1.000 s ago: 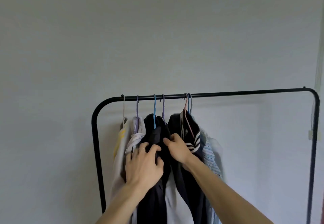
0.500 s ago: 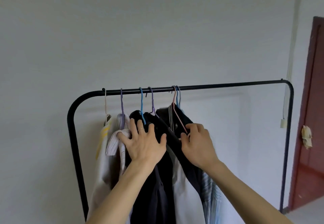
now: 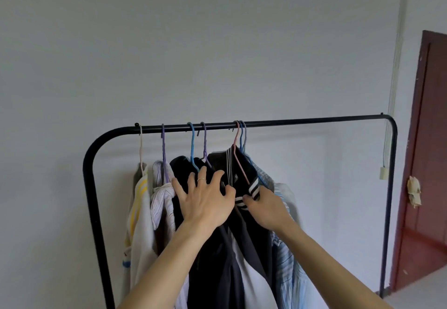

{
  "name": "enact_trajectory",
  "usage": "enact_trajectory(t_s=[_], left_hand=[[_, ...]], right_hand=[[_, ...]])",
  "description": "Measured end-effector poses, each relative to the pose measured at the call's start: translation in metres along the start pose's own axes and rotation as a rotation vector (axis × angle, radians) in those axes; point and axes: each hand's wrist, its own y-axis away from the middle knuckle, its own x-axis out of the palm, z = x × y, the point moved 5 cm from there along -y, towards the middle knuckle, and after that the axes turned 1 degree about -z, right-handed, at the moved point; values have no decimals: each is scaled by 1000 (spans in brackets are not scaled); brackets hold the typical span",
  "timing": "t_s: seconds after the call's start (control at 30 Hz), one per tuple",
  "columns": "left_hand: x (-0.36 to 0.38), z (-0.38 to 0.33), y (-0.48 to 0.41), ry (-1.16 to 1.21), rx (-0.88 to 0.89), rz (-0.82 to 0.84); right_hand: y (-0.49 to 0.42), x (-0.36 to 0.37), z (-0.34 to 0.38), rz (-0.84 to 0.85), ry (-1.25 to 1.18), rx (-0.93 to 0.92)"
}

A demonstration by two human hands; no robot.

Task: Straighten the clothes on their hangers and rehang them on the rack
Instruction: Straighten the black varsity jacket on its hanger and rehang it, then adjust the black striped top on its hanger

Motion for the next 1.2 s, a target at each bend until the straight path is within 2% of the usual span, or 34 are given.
enact_trajectory(t_s=[0.13,0.33,0.53,0.63,0.73,0.8,0.9,0.97,1.07,1.2], left_hand=[[-2,3,5,27,29,-31],[-6,11,-1,118,31,53],[-15,-6,10,90,62,3],[-19,-53,29,107,217,-11],[-10,-118,62,133,473,-5],[5,-159,85,181,618,58],[35,-212,127,313,742,266],[54,-241,158,428,756,395],[80,-269,200,540,766,457],[114,-290,244,589,742,508]], right_hand=[[-20,-7,14,-104,93,-20],[-28,-59,28,-259,45,-94],[46,-114,-40,-252,18,-104],[96,-135,-94,-268,-6,-61],[151,-154,-135,-285,24,-35],[185,-170,-154,-296,66,-27],[239,-200,-185,-314,113,4],[275,-225,-209,-354,142,68],[319,-252,-248,-391,122,199],[378,-263,-301,-324,21,329]])
